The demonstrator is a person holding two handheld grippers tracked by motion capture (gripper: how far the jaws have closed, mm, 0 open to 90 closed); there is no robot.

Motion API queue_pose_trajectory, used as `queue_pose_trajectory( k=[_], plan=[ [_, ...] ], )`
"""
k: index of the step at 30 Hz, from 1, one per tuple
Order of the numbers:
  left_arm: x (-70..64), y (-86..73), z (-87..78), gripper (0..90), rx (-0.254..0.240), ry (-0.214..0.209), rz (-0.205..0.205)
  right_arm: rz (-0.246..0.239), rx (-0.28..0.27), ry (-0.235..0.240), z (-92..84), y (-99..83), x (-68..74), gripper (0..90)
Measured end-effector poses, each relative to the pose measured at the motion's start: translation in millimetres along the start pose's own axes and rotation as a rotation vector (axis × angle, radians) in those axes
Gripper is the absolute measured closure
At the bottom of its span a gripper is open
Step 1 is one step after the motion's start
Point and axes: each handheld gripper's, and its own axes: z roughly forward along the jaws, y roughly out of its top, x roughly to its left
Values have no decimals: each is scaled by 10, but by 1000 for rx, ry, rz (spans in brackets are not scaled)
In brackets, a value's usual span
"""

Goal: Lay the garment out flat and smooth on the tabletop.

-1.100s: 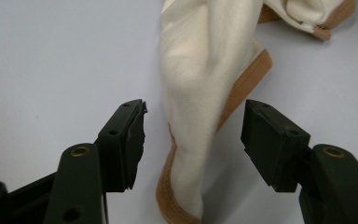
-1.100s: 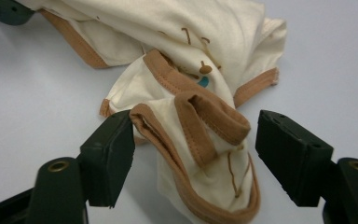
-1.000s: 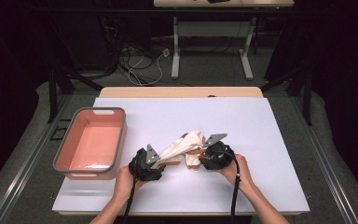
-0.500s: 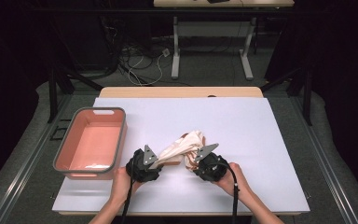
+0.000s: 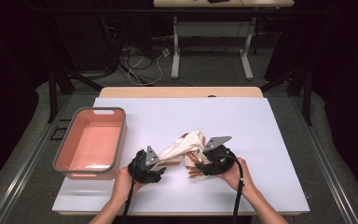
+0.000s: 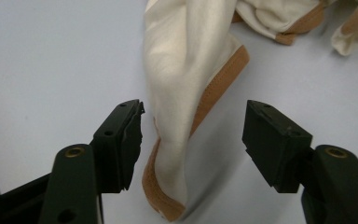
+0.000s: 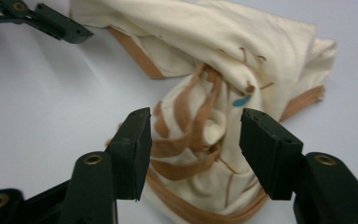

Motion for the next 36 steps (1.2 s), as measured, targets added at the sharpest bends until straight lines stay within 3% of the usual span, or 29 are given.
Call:
queue_pose_trajectory(
  k=[5, 9, 11, 14, 16, 18, 21, 23, 28, 32, 36],
  plan=[
    [40, -13, 139, 478, 8, -10, -31, 50, -25, -48, 24, -36, -140, 471],
    [49, 4, 227, 586, 0, -3, -40, 84, 0, -75, 98, -69, -236, 491],
    [46, 16, 253, 657, -9, 4, -38, 98, 24, -63, 164, -93, -267, 555],
    [35, 32, 287, 762, -18, 32, -27, 95, 82, -24, 279, -126, -249, 744],
    [49, 40, 294, 781, -23, 53, -33, 79, 93, -18, 306, -123, -191, 838],
    [77, 38, 284, 781, -32, 60, -52, 68, 93, -8, 291, -92, -127, 859],
    [112, 41, 233, 756, -34, 72, -58, 77, 84, 27, 244, -48, -16, 860],
    [124, 38, 195, 708, -36, 75, -70, 60, 89, 26, 245, -37, 61, 852],
    [72, 42, 79, 471, -16, 67, -47, 47, 96, 46, 251, -33, 112, 775],
    [26, 37, -11, 355, -25, 46, -32, 45, 60, -3, 200, -37, 50, 610],
    [-24, 31, -70, 328, -33, 7, -24, 48, 47, -48, 156, -46, -13, 514]
  ],
)
